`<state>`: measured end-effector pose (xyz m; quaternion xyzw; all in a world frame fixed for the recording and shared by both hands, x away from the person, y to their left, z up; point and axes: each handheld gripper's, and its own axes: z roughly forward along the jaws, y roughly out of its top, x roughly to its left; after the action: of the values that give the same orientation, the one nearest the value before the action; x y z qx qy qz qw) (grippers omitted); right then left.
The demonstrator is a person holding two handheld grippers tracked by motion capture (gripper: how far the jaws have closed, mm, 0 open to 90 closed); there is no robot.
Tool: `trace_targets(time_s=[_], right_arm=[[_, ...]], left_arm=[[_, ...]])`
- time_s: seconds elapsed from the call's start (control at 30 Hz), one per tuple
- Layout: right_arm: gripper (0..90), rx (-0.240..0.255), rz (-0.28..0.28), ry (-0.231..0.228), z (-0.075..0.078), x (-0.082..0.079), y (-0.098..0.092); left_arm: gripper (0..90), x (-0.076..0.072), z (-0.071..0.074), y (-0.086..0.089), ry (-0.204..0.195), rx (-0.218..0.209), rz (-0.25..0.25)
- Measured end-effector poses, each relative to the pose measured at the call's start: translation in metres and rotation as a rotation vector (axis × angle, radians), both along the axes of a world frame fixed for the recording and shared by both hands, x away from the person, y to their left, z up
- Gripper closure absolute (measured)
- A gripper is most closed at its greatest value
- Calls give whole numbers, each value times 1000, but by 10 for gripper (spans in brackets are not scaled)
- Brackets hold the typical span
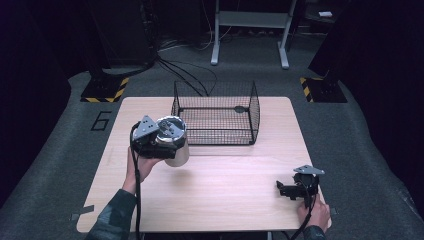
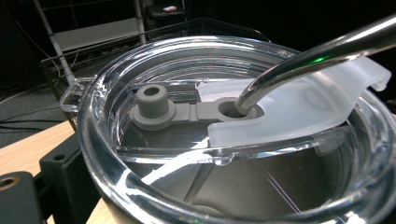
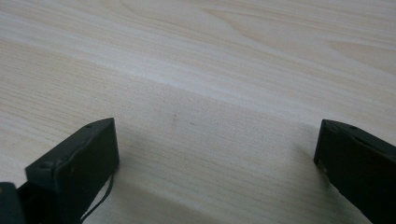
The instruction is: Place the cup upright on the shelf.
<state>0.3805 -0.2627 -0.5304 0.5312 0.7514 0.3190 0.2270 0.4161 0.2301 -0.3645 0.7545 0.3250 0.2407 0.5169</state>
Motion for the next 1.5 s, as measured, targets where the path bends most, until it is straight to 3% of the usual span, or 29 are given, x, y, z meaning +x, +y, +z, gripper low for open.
trace_targets(time_s=[0.53, 1.2, 1.5], right_arm=[[0, -1, 1, 0, 0, 0, 0], [0, -1, 1, 0, 0, 0, 0], [0, -1, 1, 0, 0, 0, 0]], left_arm=[[37, 9, 10, -13, 9, -15, -35], [37, 29, 18, -29, 24, -29, -49], [37, 41, 29, -37, 19, -35, -55]])
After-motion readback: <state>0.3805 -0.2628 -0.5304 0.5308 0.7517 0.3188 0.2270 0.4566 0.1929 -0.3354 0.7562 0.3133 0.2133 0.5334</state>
